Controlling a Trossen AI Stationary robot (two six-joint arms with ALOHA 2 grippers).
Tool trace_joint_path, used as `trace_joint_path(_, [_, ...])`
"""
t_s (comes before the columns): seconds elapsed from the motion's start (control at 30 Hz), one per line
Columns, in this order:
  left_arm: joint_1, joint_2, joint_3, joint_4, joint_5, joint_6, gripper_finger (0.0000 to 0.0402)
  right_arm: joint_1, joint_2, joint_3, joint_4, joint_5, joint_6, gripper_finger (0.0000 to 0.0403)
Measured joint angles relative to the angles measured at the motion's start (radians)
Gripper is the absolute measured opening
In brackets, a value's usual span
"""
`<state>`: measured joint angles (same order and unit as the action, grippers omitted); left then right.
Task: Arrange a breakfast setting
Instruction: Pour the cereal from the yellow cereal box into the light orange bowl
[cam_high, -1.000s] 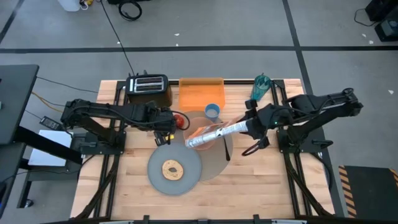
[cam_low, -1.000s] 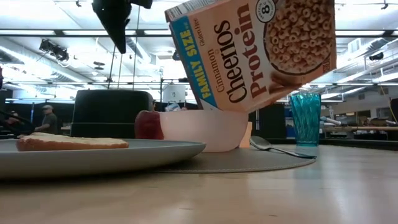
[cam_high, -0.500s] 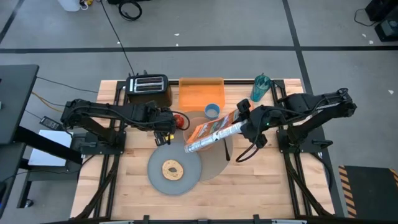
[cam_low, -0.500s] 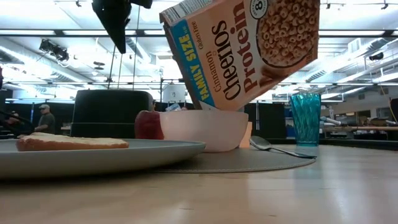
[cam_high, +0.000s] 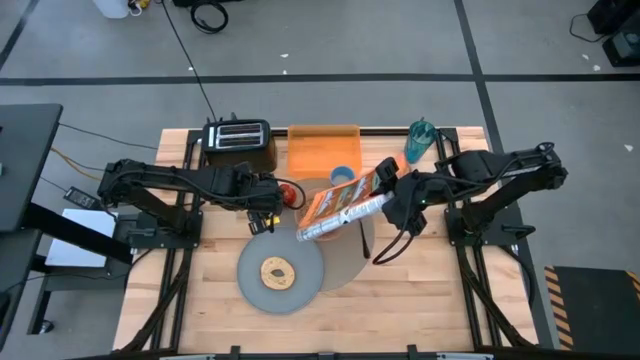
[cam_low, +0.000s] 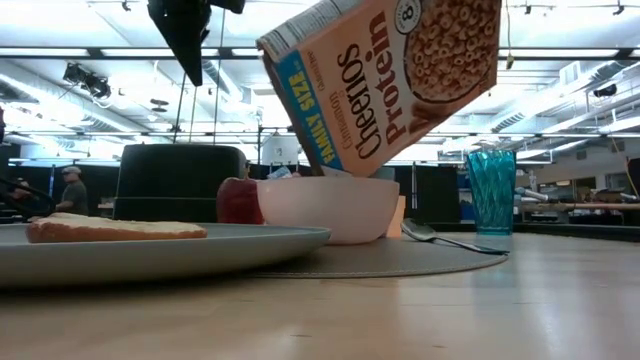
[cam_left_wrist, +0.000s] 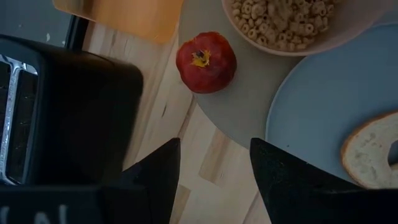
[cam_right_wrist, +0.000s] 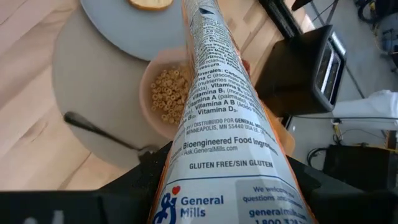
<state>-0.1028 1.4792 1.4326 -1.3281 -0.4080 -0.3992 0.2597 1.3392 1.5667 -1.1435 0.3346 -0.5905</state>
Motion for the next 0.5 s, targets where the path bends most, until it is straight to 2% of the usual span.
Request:
trace_joint_path(0.2, [0.0,0.0,0.0,0.001,0.0,-0.001,0.0201,0.013,-0.002,0.033,-0.106,-0.013,0.082,0.0201])
trace_joint_path(0.5, [0.0,0.0,0.0,0.002,0.0,-0.008,0.0201,0.065,-0.004,0.034,-0.105,-0.02,0.102,0.0201])
